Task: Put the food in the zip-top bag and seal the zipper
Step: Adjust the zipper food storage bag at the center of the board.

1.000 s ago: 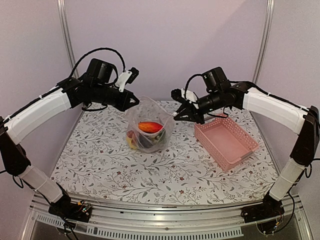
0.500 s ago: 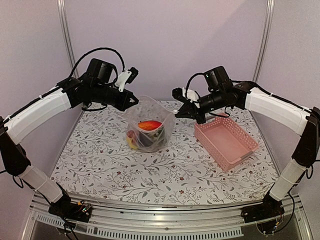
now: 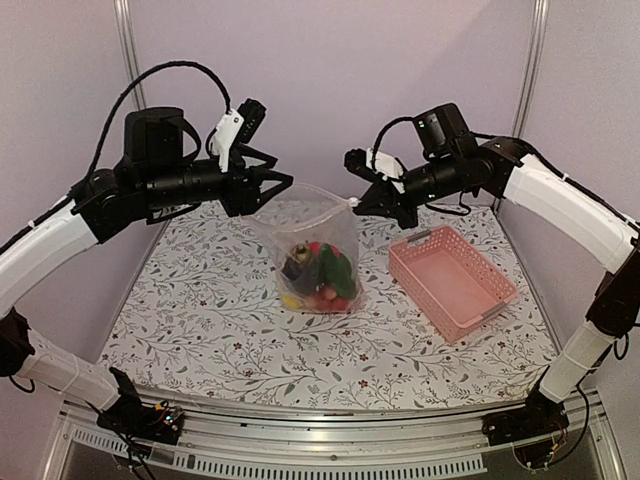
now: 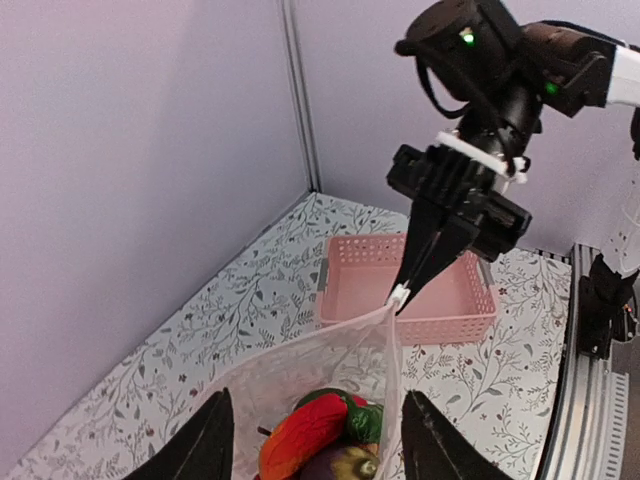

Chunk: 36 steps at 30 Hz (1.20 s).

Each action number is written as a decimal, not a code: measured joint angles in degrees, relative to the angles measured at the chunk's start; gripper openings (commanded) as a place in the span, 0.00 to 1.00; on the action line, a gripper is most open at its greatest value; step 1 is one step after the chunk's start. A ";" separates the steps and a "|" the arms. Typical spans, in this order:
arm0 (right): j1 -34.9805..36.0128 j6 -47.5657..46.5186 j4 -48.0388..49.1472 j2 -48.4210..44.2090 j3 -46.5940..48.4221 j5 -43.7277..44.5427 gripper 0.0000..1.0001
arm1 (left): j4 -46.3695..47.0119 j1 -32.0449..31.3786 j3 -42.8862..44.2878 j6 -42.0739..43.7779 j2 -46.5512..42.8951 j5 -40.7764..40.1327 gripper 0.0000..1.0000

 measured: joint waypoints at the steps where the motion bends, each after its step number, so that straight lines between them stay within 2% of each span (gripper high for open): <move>1: 0.04 0.15 -1.25 0.11 1.36 0.33 0.00 | 2.27 -1.64 -0.44 1.31 -0.85 0.26 0.60; 7: 0.33 1.07 -7.48 1.14 7.21 1.92 0.00 | 12.13 -7.28 -2.40 8.24 1.97 1.16 0.62; 13: 0.72 0.76 -12.46 1.16 7.30 3.28 0.00 | 14.64 -8.04 -2.45 14.29 9.79 2.38 0.63; 19: 0.76 -0.17 -14.53 -0.33 4.28 4.98 0.01 | 14.86 -8.13 -0.94 19.30 12.96 4.85 0.62; 29: 0.83 -0.90 -9.25 -10.12 -10.32 5.44 0.01 | 18.93 -8.22 1.16 17.99 17.94 13.40 0.54; 36: 0.83 -0.90 -6.27 -13.35 -11.78 4.85 0.02 | 19.58 -8.31 4.94 14.84 21.14 17.97 0.46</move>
